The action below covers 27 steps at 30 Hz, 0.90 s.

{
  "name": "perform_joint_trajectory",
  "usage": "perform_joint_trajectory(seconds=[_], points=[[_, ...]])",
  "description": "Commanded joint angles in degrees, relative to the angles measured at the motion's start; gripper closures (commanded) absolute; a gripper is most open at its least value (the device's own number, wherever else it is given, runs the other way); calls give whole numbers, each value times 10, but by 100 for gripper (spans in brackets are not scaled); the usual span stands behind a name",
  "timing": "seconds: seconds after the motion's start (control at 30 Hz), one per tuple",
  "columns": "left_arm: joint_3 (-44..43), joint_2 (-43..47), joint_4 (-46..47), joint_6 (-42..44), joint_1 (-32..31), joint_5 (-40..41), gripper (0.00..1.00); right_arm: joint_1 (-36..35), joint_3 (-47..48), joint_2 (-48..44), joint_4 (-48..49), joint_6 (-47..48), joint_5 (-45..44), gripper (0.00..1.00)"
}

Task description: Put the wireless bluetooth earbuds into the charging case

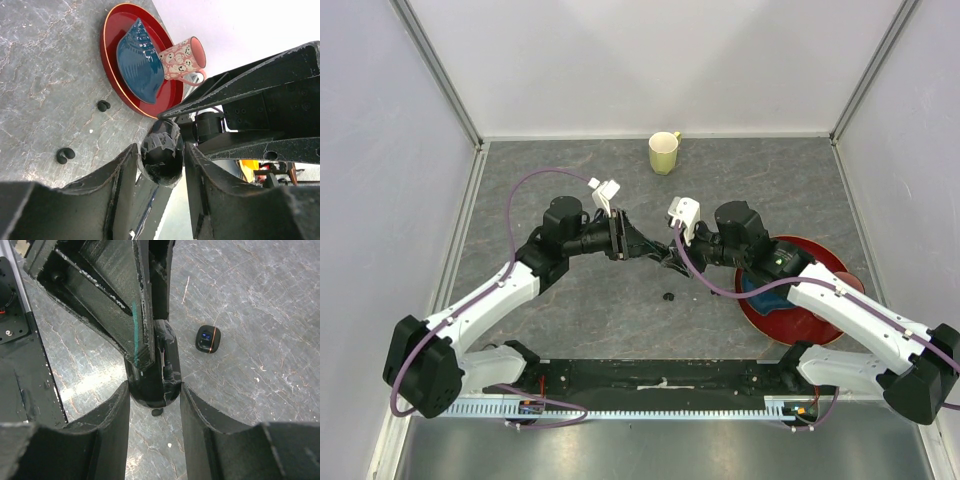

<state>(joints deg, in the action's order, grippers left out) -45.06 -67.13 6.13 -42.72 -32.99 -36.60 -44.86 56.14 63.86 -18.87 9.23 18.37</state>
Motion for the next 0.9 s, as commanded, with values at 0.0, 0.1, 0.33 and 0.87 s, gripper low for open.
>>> perform_joint_trajectory(seconds=[0.0, 0.1, 0.33, 0.87], points=[[-28, -2, 6, -14, -4, -24, 55, -4, 3, -4, 38, 6, -15, 96], [-34, -10, 5, -12, -6, -33, 71, -7, 1, -6, 44, 4, -17, 96], [-42, -27, 5, 1, -11, -45, 95, -12, -3, -9, 47, 1, -18, 92], [37, 120, 6, 156, -13, 178, 98, -8, -31, -95, 127, -247, -180, 2]])
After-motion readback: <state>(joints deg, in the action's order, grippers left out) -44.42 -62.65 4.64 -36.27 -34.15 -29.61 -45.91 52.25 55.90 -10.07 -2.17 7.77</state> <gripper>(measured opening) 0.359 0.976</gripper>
